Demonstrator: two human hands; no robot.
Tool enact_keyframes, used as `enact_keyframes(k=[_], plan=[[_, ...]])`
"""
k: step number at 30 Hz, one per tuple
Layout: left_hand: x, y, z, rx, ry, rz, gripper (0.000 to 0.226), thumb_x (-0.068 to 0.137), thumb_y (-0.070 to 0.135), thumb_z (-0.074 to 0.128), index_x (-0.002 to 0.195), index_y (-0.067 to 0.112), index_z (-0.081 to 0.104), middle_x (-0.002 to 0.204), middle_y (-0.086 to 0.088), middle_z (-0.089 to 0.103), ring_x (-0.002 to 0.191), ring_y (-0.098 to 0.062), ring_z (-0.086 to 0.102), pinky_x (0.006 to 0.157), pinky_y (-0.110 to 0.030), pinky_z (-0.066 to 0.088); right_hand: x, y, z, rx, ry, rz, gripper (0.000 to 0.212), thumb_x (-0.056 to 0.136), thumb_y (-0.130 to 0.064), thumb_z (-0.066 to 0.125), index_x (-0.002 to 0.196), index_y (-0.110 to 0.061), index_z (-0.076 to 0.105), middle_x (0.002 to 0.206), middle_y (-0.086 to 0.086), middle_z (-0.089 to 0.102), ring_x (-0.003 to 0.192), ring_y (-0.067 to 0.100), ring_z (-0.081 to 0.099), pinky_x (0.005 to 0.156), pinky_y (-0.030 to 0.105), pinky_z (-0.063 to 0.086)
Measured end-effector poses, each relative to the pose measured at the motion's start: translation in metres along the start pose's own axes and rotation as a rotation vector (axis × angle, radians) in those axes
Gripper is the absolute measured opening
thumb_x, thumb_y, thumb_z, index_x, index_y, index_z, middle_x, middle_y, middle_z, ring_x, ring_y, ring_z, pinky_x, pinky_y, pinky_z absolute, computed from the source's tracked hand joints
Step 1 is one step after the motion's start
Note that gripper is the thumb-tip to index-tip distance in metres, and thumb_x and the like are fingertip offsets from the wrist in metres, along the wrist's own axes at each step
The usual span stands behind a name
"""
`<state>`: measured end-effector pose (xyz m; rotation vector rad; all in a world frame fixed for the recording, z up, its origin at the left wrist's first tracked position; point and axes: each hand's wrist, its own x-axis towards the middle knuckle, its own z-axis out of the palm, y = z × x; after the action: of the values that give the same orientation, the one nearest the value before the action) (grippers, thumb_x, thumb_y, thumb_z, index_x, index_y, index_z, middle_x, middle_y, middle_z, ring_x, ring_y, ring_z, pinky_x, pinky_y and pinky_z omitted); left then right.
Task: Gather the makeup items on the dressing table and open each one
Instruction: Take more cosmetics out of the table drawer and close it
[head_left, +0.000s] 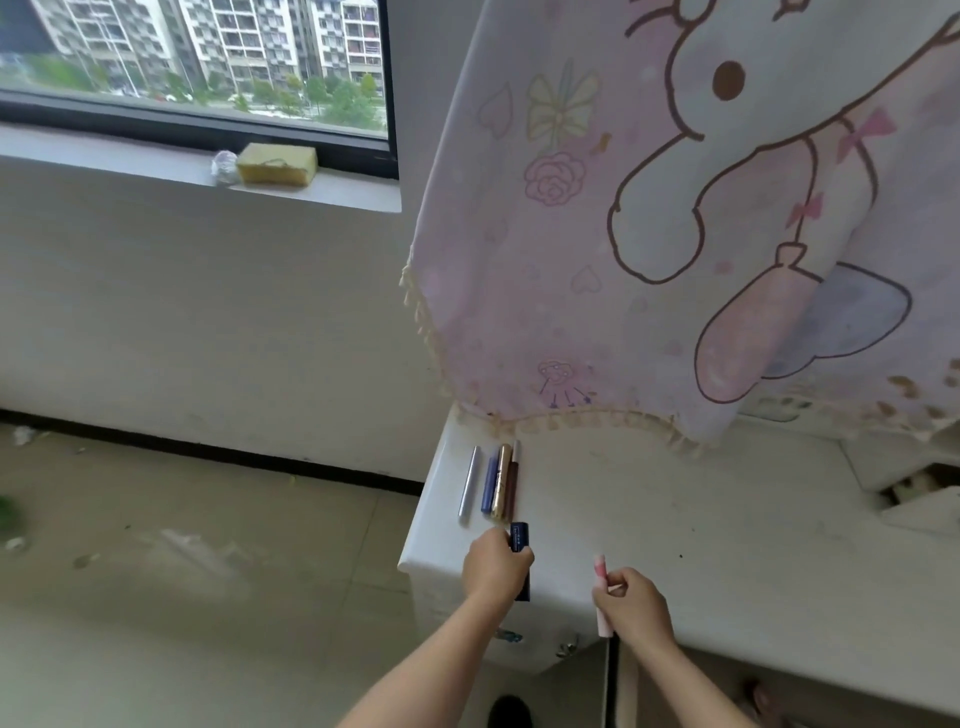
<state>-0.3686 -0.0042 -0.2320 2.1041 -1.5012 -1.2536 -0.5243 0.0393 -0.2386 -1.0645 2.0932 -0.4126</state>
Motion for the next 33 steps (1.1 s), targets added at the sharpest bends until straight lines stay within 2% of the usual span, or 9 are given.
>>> enact_keyframes(k=[5,10,14,17,20,25,28,30,33], plan=[[0.017,0.018,0.004,0.016,0.016,-0.004,0.012,0.086,0.023,0.053,0.090,0.011,0.054,0.087,-0.004,0.054,0.076,-0.021,0.052,0.065,-0.028,0.041,0.014,0.000,0.004,0.036,0.010,0.034,0.008,0.084,-0.019,0.059,0.082,-0.011,0.056,0.080,0.004,0.060,0.078,0.024,0.056,0.060,0.028,0.037],[0.034,0.038,0.015,0.075,0.028,0.022,0.011,0.089,0.022,0.050,0.085,0.012,0.050,0.084,-0.004,0.051,0.075,-0.020,0.049,0.065,-0.027,0.037,0.027,0.005,0.002,0.080,0.016,0.093,0.010,0.084,-0.019,0.058,0.079,-0.012,0.055,0.076,0.002,0.058,0.075,0.023,0.055,0.058,0.027,0.036],[0.059,0.054,0.022,0.181,0.034,0.051,0.017,0.090,0.021,0.048,0.095,0.007,0.055,0.092,-0.008,0.057,0.090,-0.027,0.060,0.067,-0.031,0.041,0.038,0.009,-0.003,0.127,0.039,0.130,0.013,0.086,-0.021,0.058,0.077,-0.012,0.056,0.068,-0.003,0.057,0.073,0.022,0.055,0.060,0.029,0.036],[0.077,0.058,0.025,0.240,0.041,0.048,0.018,0.089,0.018,0.046,0.101,0.006,0.053,0.099,-0.010,0.061,0.094,-0.029,0.061,0.070,-0.034,0.047,0.044,0.008,-0.006,0.167,0.031,0.130,0.008,0.083,-0.015,0.061,0.078,-0.013,0.056,0.070,-0.001,0.059,0.072,0.022,0.055,0.059,0.027,0.036],[0.090,0.055,0.028,0.312,0.055,0.068,0.021,0.090,0.014,0.041,0.106,0.004,0.049,0.107,-0.012,0.060,0.095,-0.030,0.060,0.066,-0.034,0.044,0.048,0.008,-0.007,0.183,0.035,0.130,0.013,0.082,-0.015,0.062,0.073,-0.017,0.054,0.068,-0.002,0.058,0.069,0.021,0.054,0.056,0.020,0.035],[0.104,0.060,0.033,0.397,0.071,0.120,0.021,0.091,0.010,0.039,0.110,0.004,0.046,0.110,-0.012,0.061,0.096,-0.031,0.060,0.062,-0.031,0.038,0.057,0.008,-0.006,0.197,0.021,0.128,0.016,0.082,-0.013,0.062,0.071,-0.020,0.052,0.064,-0.005,0.056,0.064,0.017,0.052,0.055,0.019,0.035],[0.106,0.062,0.028,0.436,0.051,0.113,0.028,0.092,0.015,0.039,0.118,0.004,0.044,0.118,-0.010,0.058,0.096,-0.031,0.061,0.065,-0.032,0.043,0.063,0.004,-0.004,0.183,-0.001,0.114,0.011,0.083,-0.015,0.061,0.074,-0.017,0.054,0.065,-0.007,0.056,0.062,0.013,0.052,0.055,0.020,0.036],[0.106,0.061,0.024,0.449,0.060,0.122,0.037,0.093,0.022,0.042,0.126,0.006,0.041,0.127,-0.008,0.050,0.097,-0.030,0.061,0.064,-0.031,0.041,0.069,-0.001,-0.001,0.183,-0.007,0.106,0.011,0.083,-0.015,0.061,0.074,-0.016,0.054,0.064,-0.006,0.056,0.064,0.016,0.053,0.055,0.021,0.036],[0.105,0.056,0.021,0.453,0.148,0.158,0.040,0.090,0.038,0.047,0.118,0.009,0.047,0.131,-0.004,0.045,0.101,-0.027,0.057,0.060,-0.030,0.039,0.081,-0.013,0.007,0.176,-0.025,0.080,0.008,0.084,-0.018,0.060,0.077,-0.017,0.055,0.068,-0.006,0.058,0.068,0.018,0.055,0.057,0.026,0.038]])
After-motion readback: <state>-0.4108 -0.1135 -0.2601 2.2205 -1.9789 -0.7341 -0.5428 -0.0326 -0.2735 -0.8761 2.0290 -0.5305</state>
